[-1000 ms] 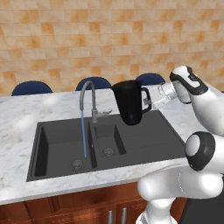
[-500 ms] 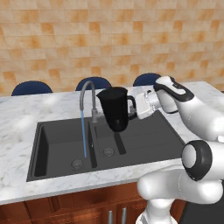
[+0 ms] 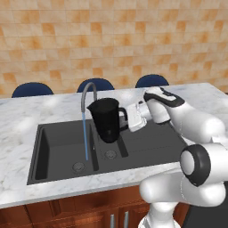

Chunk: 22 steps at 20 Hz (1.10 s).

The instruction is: Turn on the sink faucet and place the jug under the water for a few seconds to fill it up.

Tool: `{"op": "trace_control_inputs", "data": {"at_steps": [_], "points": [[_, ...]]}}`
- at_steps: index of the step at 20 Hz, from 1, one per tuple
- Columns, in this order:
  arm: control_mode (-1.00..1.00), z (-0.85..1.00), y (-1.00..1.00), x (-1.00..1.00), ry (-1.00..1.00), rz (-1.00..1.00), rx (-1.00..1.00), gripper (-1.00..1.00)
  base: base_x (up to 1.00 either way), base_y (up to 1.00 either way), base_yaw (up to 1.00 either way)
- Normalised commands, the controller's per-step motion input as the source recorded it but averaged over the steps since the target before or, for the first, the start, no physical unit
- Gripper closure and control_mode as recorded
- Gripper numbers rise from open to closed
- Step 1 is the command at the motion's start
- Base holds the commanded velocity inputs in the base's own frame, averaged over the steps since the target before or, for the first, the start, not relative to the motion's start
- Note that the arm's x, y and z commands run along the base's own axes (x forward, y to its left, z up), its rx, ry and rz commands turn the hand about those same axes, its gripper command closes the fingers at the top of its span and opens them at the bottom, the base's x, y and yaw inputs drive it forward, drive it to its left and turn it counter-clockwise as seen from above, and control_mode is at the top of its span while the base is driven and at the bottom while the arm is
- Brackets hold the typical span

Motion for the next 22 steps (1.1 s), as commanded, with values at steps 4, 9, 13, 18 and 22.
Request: {"op": "trace_control_inputs", "data": {"at_steps": [4, 9, 13, 18, 22], "points": [[-1.0, -0.45, 0.26, 0.0, -0.08, 0.12, 0.02, 1.0, 0.0, 0.0, 0.0], [-1.0, -0.43, 0.3, 0.0, -0.08, 0.12, 0.02, 1.0, 0.0, 0.0, 0.0], [-1.0, -0.37, 0.35, 0.0, -0.04, 0.09, 0.01, 1.0, 0.0, 0.0, 0.0], [-1.0, -0.08, 0.38, -0.03, 0.01, 0.01, 0.0, 1.0, 0.0, 0.0, 0.0], [-1.0, 0.0, 0.29, 0.0, 0.08, 0.0, 0.0, 1.0, 0.0, 0.0, 0.0]]}}
